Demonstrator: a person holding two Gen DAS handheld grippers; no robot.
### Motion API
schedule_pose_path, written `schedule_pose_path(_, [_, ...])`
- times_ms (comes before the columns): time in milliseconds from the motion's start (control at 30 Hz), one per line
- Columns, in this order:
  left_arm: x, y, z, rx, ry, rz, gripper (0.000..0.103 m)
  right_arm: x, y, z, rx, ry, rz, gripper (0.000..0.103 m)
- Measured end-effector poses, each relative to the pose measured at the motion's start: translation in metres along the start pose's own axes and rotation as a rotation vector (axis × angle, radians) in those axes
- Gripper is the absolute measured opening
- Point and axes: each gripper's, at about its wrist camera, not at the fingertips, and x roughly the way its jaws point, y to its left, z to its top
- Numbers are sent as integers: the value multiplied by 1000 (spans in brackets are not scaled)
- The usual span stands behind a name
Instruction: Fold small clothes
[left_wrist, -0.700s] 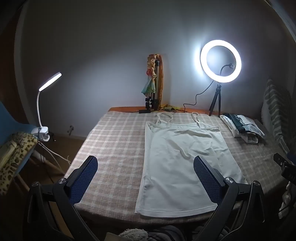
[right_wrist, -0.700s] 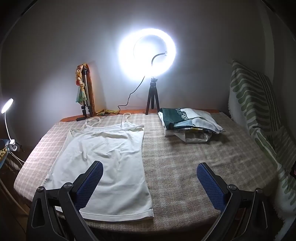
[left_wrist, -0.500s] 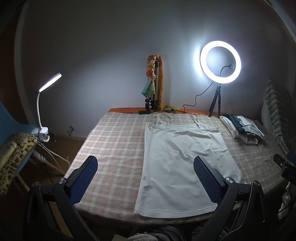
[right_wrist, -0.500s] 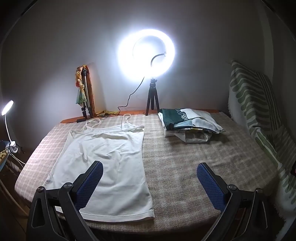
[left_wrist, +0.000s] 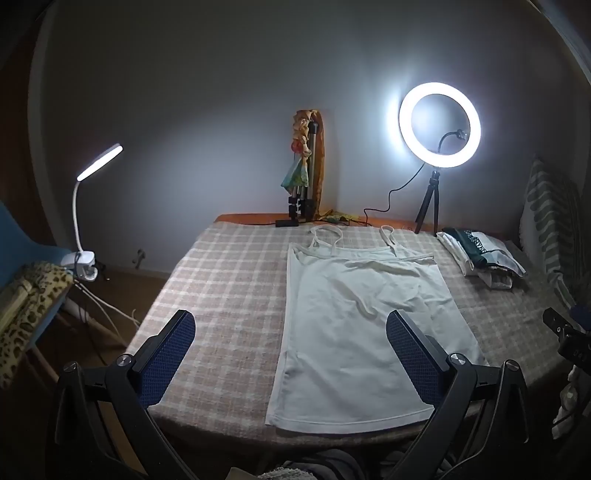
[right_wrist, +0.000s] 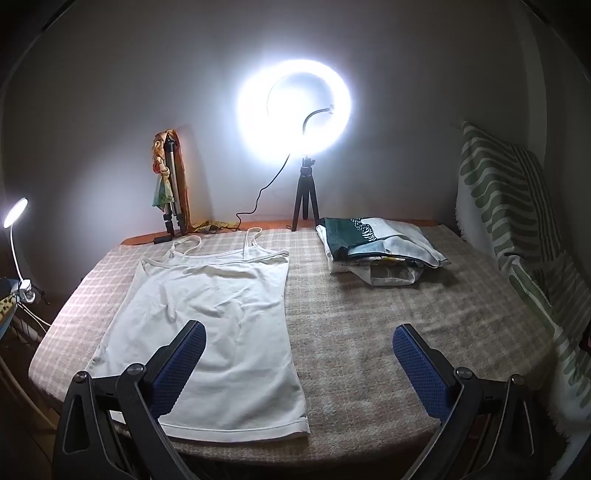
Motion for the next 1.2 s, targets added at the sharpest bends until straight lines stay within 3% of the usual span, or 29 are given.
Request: schedule_pose_path(1200, [1,-1,4,0,11,-13,103,2,4,0,-6,-1,0,102])
